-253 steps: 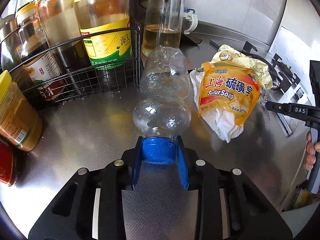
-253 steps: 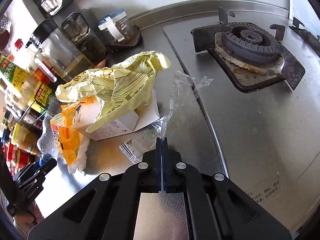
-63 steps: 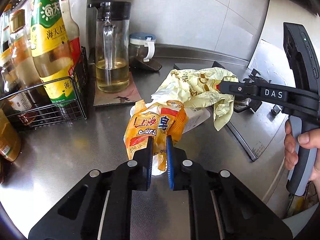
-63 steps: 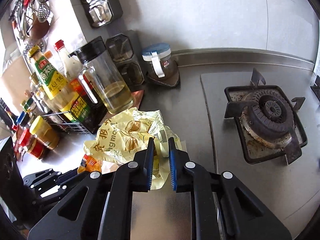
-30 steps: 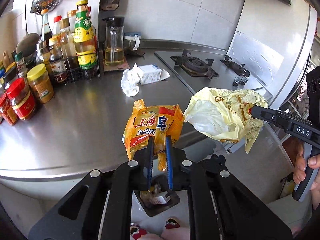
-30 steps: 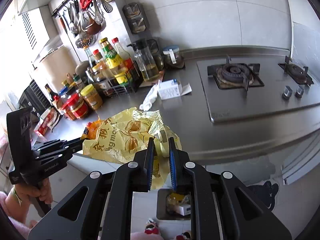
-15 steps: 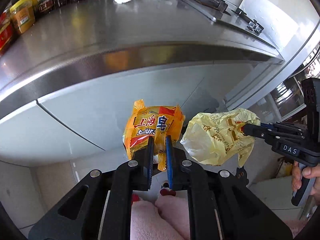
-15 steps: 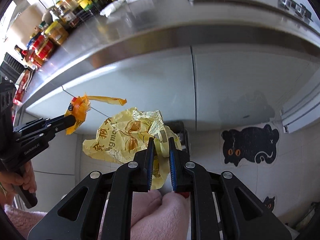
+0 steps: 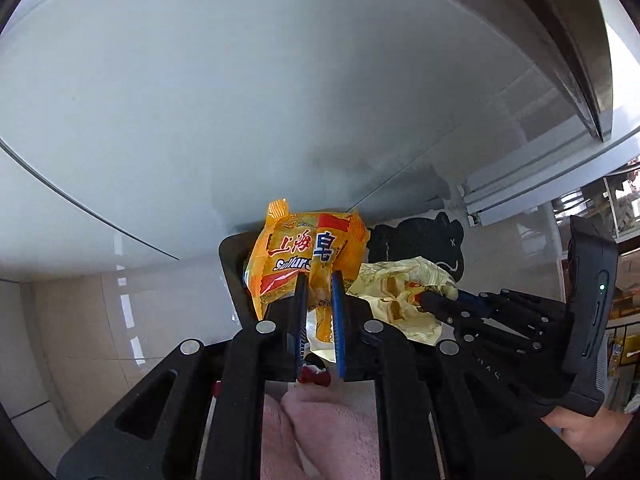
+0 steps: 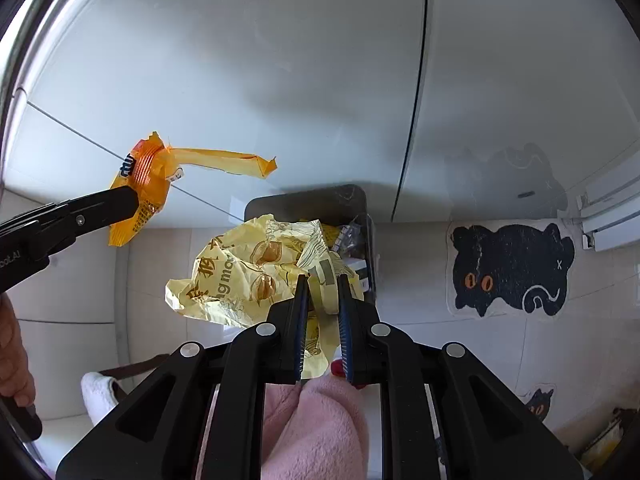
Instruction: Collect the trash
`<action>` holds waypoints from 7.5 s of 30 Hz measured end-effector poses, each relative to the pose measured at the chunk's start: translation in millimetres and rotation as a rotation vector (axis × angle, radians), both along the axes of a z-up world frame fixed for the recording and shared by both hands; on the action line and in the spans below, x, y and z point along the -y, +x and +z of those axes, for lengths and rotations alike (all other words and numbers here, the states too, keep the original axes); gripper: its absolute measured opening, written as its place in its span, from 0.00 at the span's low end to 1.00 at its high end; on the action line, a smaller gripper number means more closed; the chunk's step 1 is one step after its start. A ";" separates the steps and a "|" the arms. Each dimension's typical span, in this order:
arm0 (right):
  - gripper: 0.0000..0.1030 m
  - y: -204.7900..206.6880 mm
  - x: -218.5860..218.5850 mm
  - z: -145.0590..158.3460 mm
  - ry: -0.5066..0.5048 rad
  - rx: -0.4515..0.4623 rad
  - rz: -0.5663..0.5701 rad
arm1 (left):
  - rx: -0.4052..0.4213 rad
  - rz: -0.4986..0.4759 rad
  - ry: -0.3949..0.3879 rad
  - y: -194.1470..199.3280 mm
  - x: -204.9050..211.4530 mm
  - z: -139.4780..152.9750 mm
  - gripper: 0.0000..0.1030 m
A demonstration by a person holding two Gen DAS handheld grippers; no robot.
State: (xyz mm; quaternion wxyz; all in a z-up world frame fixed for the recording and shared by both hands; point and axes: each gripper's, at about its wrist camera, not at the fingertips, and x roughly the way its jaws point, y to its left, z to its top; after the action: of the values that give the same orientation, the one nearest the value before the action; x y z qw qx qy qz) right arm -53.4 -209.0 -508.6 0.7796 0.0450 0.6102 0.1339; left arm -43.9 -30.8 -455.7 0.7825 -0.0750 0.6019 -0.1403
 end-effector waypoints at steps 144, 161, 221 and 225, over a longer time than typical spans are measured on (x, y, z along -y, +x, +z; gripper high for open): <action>0.71 39.3 26.6 373.2 0.163 0.506 0.033 | 0.545 -0.108 -0.023 9.8 -23.6 333.5 0.04; 0.71 -42.9 18.3 193.3 0.137 0.146 0.054 | 0.150 -0.099 -0.029 -56.2 -9.0 169.8 0.05; 0.97 4.0 -19.9 104.6 -0.045 0.159 0.080 | 0.162 -0.023 0.045 6.5 -17.1 106.6 0.92; 0.97 3.7 -12.8 155.7 -0.042 0.208 0.062 | 0.217 -0.008 0.079 1.3 -23.4 153.2 0.92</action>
State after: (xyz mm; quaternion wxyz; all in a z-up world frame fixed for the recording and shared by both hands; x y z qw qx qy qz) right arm -49.7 -196.2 -352.9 0.8349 -0.0043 0.5299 0.1489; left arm -42.6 -7.4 -302.4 0.8448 -0.0261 0.5192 -0.1269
